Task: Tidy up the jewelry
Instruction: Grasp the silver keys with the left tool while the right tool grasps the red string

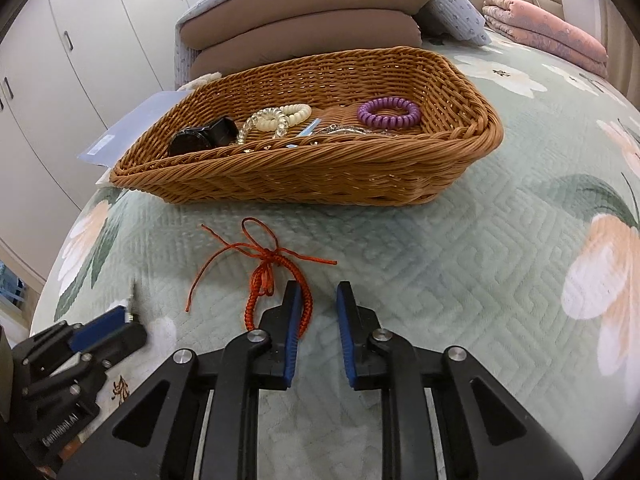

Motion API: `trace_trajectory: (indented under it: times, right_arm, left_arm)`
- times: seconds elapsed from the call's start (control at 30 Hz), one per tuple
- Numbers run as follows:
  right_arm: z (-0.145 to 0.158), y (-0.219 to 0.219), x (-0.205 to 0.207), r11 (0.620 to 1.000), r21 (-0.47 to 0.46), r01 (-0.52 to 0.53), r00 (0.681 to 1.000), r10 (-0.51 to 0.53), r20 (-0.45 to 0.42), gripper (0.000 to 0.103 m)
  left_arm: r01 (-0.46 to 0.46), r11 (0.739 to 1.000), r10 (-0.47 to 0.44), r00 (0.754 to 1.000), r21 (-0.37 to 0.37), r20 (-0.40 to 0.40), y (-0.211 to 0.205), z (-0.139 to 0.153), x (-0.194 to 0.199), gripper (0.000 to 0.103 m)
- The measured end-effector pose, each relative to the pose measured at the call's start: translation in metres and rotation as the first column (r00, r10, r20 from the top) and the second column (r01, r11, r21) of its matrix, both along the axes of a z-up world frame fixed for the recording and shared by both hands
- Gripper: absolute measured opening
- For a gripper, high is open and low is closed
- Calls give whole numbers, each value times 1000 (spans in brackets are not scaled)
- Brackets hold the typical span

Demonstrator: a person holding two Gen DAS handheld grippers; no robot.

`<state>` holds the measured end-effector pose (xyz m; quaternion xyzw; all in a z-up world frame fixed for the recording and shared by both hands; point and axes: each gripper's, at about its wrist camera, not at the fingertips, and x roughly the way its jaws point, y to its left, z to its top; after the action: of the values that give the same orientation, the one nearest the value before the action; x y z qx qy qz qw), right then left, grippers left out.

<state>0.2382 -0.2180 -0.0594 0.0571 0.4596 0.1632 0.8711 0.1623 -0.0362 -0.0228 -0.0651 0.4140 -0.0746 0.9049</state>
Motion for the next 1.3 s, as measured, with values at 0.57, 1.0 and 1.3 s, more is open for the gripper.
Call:
trace_trajectory:
  times: [0.57,1.0,1.3]
  right_arm:
    - [1,-1,-1,1000,11,0,1000,0,-3,21]
    - [1,-1,0,1000,9,0,1000,0,-4,21]
    - [3,17,-8,995,-96,-22,999,26,35,21]
  left_arm:
    - [-3,1000,3,1000,23,6,9,0,0,51]
    - [149,984,-152,988,99,29,-15,-2,0,25]
    - [146,983,-152,987,112,49,-19,-3,-4,24]
